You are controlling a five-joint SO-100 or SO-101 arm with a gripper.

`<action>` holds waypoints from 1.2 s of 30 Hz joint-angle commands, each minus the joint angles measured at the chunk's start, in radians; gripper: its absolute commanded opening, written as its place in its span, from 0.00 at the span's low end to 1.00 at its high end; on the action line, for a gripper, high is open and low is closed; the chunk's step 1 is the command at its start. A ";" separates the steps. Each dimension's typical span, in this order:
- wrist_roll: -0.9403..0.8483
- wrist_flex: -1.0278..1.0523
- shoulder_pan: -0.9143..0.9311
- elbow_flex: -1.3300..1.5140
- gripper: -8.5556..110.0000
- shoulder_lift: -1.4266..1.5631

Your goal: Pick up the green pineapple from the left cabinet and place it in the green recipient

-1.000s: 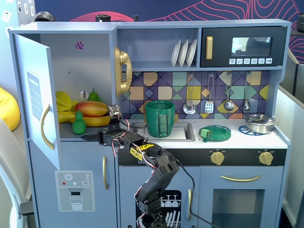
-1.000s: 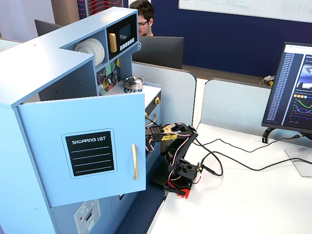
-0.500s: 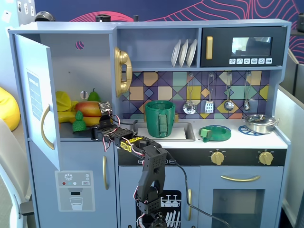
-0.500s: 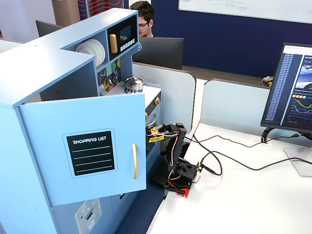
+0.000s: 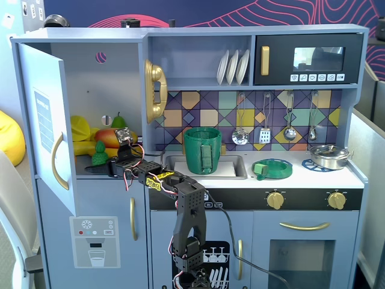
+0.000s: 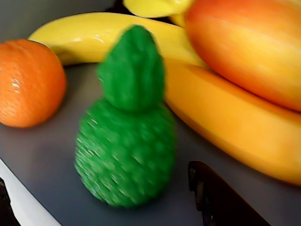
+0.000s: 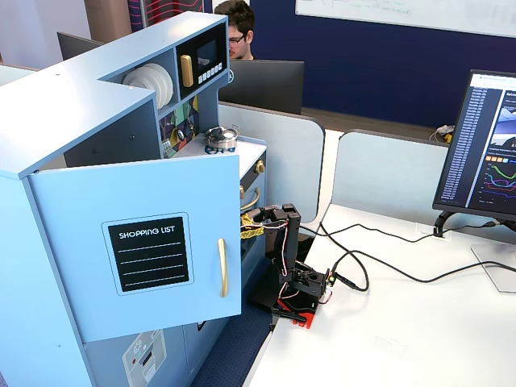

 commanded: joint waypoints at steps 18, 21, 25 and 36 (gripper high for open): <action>-0.137 0.049 0.005 -0.400 0.19 -0.252; -0.202 0.064 0.006 -0.391 0.07 -0.236; -0.209 0.071 0.000 -0.383 0.07 -0.184; -0.407 0.353 -0.106 0.077 0.07 0.499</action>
